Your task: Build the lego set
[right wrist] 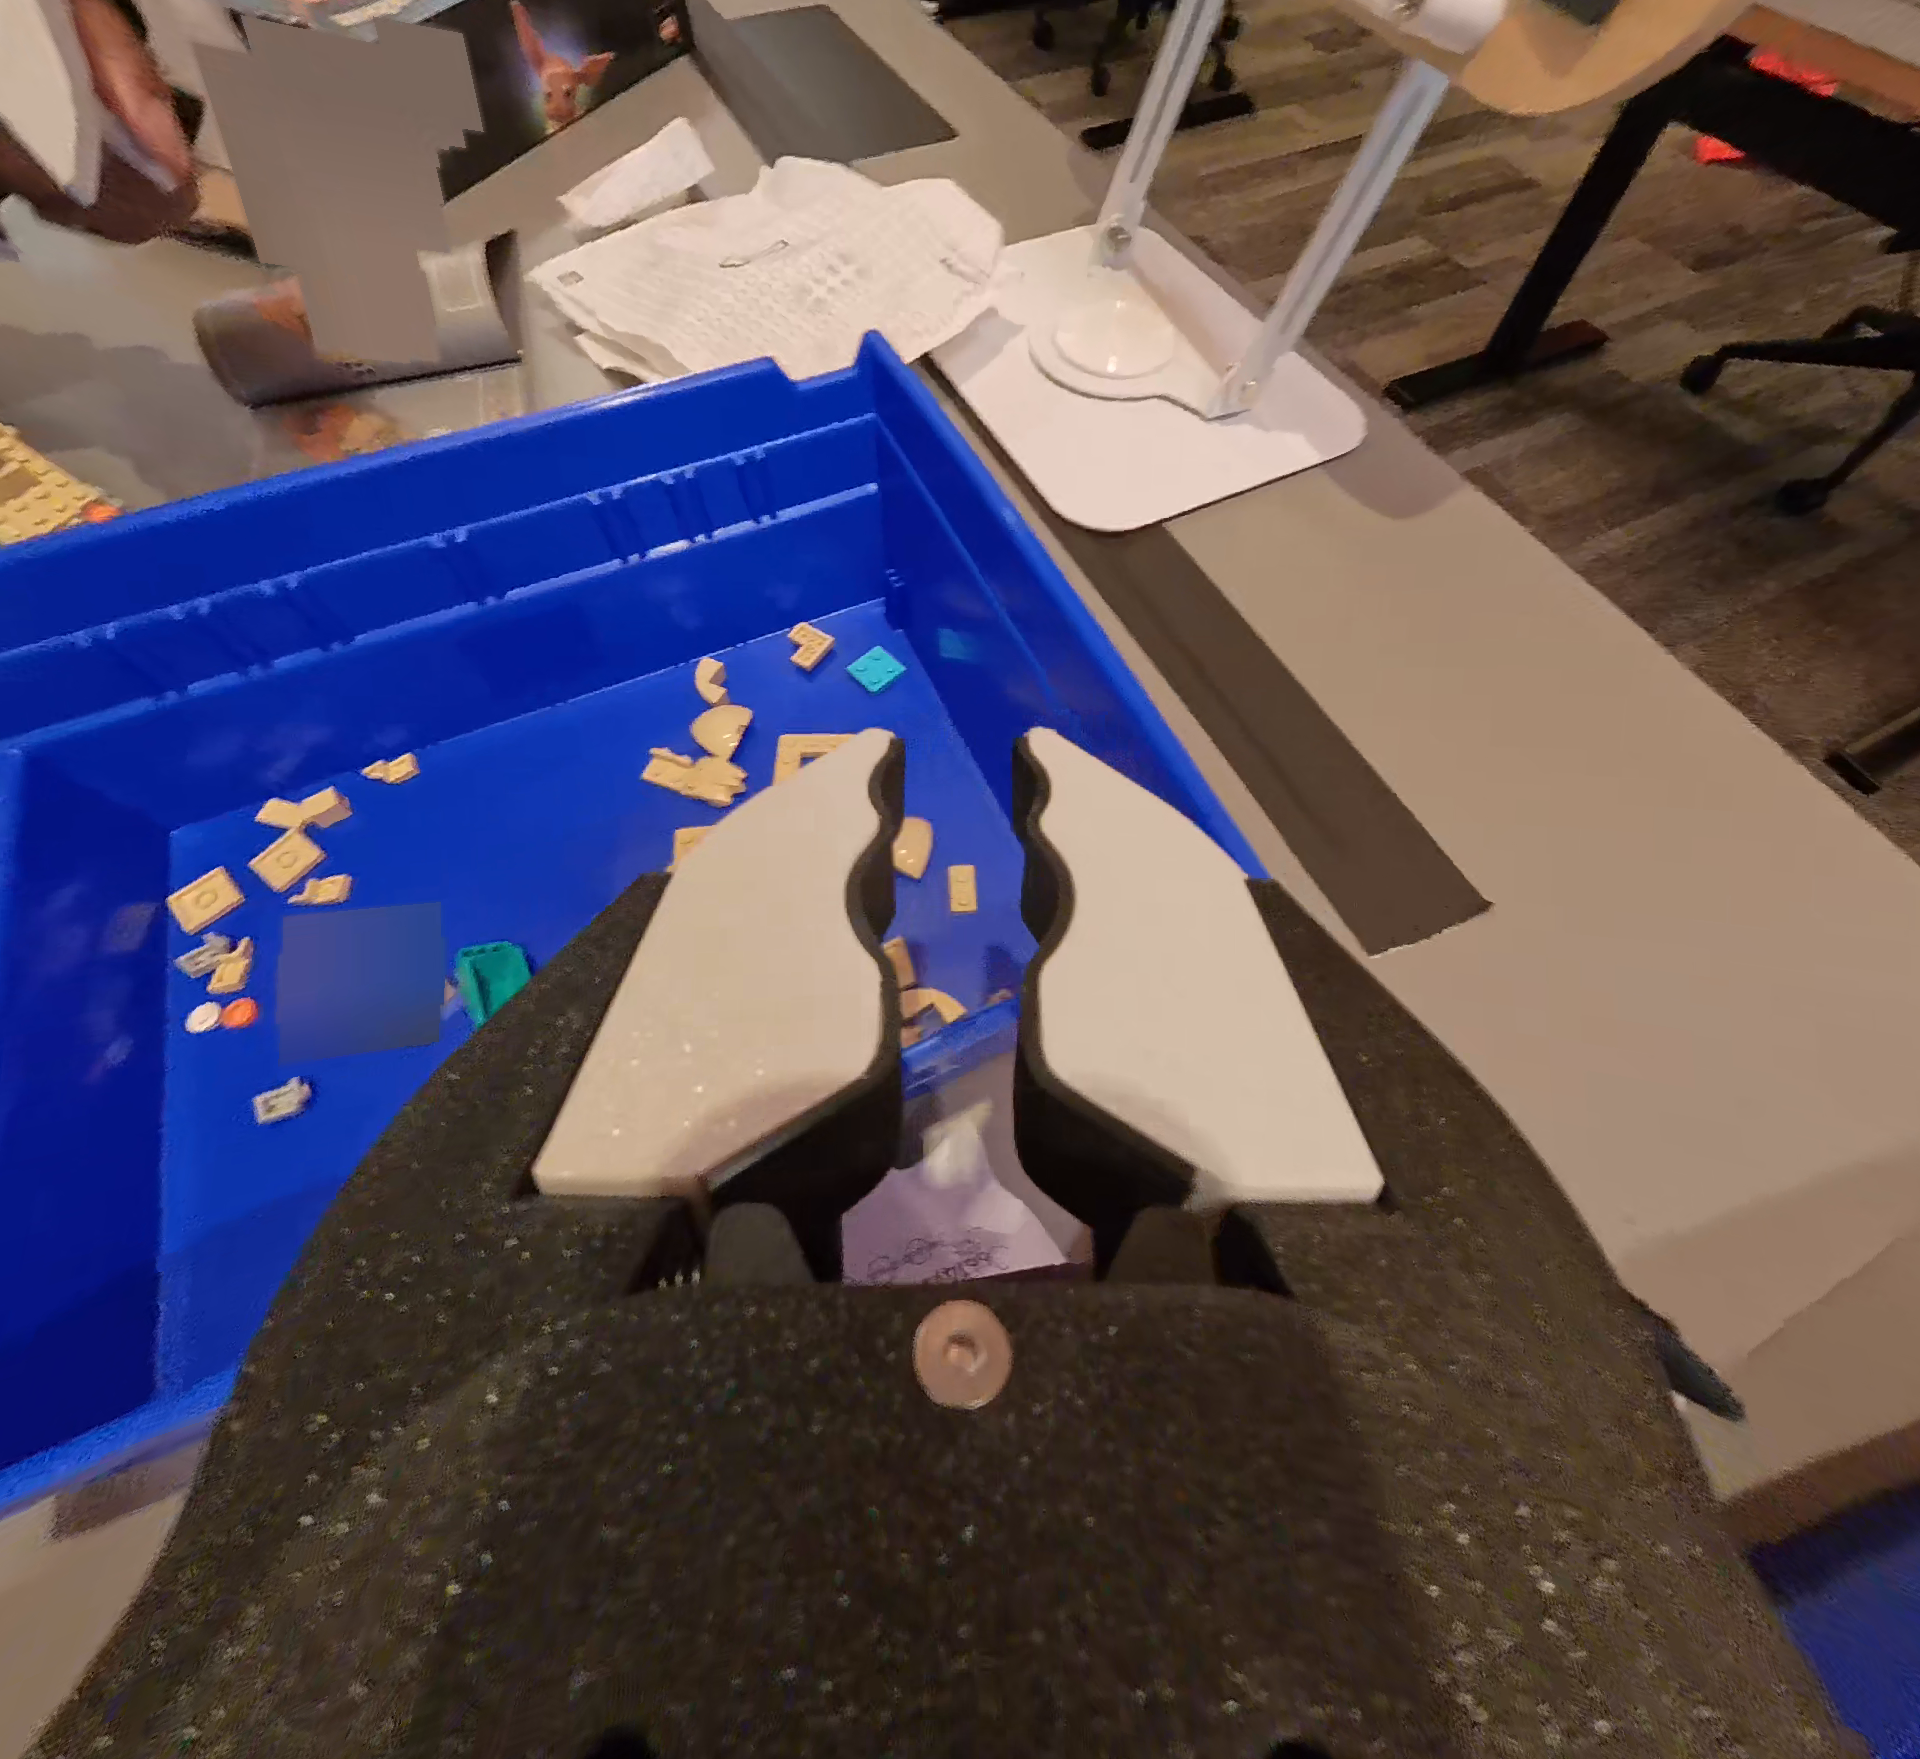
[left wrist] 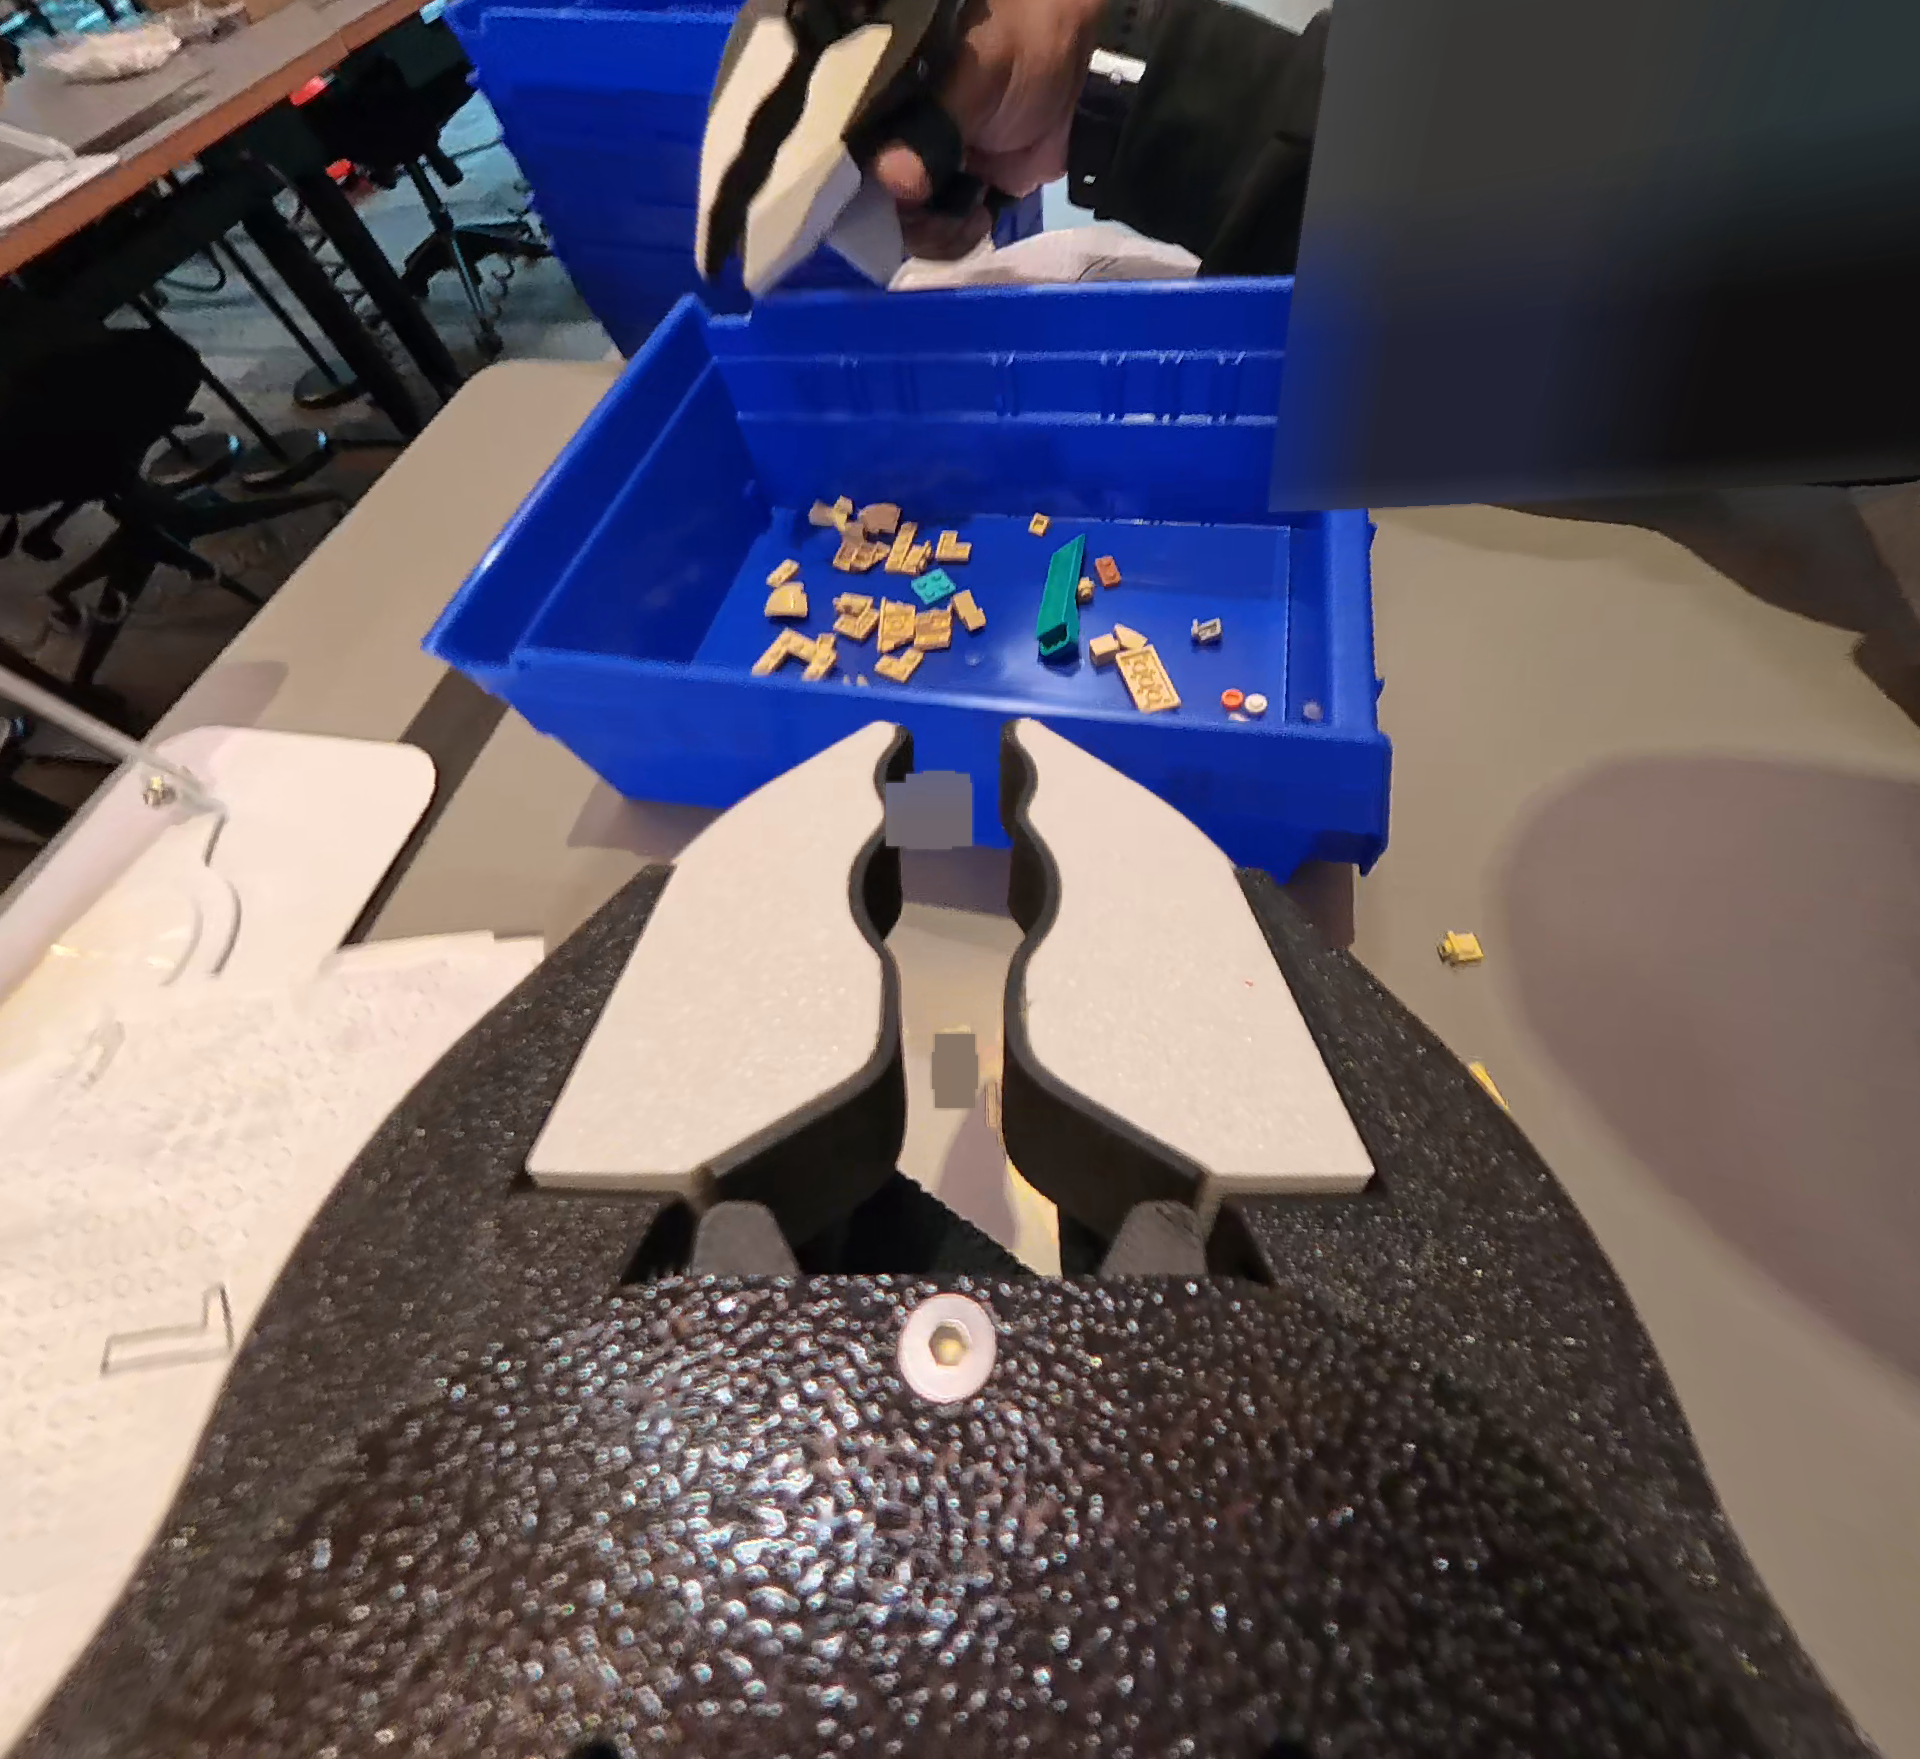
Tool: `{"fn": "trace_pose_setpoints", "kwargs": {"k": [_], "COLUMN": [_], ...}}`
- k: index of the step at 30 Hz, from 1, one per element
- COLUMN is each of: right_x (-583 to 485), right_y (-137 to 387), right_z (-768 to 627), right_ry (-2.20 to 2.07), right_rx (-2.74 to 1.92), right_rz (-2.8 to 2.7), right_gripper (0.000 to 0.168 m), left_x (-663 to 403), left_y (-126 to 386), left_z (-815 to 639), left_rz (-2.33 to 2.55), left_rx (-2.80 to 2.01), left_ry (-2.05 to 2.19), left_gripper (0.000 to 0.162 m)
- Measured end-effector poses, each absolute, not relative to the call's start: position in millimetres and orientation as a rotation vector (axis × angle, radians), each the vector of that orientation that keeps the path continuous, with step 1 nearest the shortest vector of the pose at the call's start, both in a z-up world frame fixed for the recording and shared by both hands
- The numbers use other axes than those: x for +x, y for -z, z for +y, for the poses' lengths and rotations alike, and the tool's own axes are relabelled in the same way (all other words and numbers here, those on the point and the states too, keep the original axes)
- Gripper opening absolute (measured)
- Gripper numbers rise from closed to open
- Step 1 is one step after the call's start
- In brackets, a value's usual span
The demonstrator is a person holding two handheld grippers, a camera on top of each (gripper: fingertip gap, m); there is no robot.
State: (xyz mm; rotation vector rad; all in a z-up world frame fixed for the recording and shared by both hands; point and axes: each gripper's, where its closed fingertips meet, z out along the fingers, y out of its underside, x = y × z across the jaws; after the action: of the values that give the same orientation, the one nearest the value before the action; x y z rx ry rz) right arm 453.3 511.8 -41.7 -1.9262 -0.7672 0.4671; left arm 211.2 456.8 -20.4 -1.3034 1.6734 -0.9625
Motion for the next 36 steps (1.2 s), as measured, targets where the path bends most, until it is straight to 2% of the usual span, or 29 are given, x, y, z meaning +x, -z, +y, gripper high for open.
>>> {"fn": "trace_pose_setpoints", "kwargs": {"k": [14,22,30,36], "right_x": [440.9,438.5,434.5,419.9], "right_y": [48.4,47.3,42.4,33.1], "right_z": [507.0,505.8,505.2,500.3], "right_ry": [-0.578,-0.559,-0.563,-0.581], "right_rx": [-1.935,-1.918,-1.866,-1.801], "right_rz": [-0.791,-0.831,-0.859,-0.92], "right_gripper": [0.02,0.021,0.02,0.02], "left_x": [256.1,287.1,291.7,290.9], "left_y": [-15.7,26.6,60.5,68.9], "left_z": [433.6,430.5,436.6,434.3], "left_rz": [1.742,1.796,1.875,1.883], "left_rx": [-1.094,-1.161,-1.249,-1.329], "left_ry": [1.063,1.163,1.02,1.096], "left_gripper": [0.016,0.016,0.016,0.017]}}
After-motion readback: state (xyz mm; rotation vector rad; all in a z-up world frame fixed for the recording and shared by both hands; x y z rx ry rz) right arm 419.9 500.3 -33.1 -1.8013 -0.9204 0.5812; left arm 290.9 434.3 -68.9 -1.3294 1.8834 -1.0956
